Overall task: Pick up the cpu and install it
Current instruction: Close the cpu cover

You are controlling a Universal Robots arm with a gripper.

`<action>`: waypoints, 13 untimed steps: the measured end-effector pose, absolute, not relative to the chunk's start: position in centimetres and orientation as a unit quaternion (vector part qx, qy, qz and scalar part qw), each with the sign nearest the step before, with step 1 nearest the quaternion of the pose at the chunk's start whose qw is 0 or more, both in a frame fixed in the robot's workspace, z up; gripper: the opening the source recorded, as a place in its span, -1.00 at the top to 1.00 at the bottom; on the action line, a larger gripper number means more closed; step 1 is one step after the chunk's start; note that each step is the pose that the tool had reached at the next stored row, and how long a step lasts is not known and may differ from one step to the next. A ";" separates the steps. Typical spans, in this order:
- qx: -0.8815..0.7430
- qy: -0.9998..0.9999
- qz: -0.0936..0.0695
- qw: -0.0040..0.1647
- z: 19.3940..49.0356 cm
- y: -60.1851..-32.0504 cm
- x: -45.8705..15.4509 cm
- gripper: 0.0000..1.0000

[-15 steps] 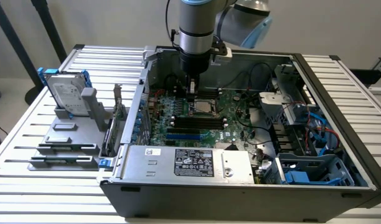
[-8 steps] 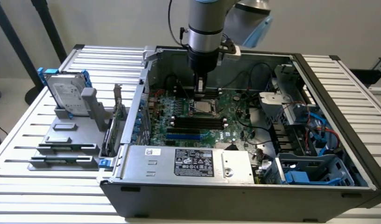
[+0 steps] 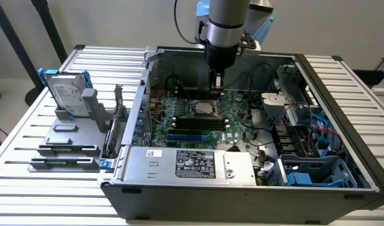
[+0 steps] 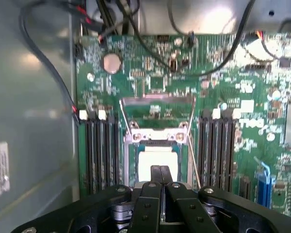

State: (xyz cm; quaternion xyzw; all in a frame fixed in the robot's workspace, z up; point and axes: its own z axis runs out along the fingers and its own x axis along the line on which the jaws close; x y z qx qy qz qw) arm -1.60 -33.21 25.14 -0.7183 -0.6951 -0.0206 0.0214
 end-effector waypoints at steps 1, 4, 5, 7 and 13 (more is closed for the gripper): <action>-0.718 -0.695 -0.022 0.023 25.2 -33.2 -1.2 0.79; -0.718 -0.695 -0.026 0.027 25.6 -33.3 0.2 0.79; -0.718 -0.695 -0.027 0.029 25.7 -33.4 0.7 0.79; -0.718 -0.695 -0.029 0.031 26.0 -33.4 1.6 0.79; -0.718 -0.695 -0.034 0.035 26.5 -33.6 4.3 0.79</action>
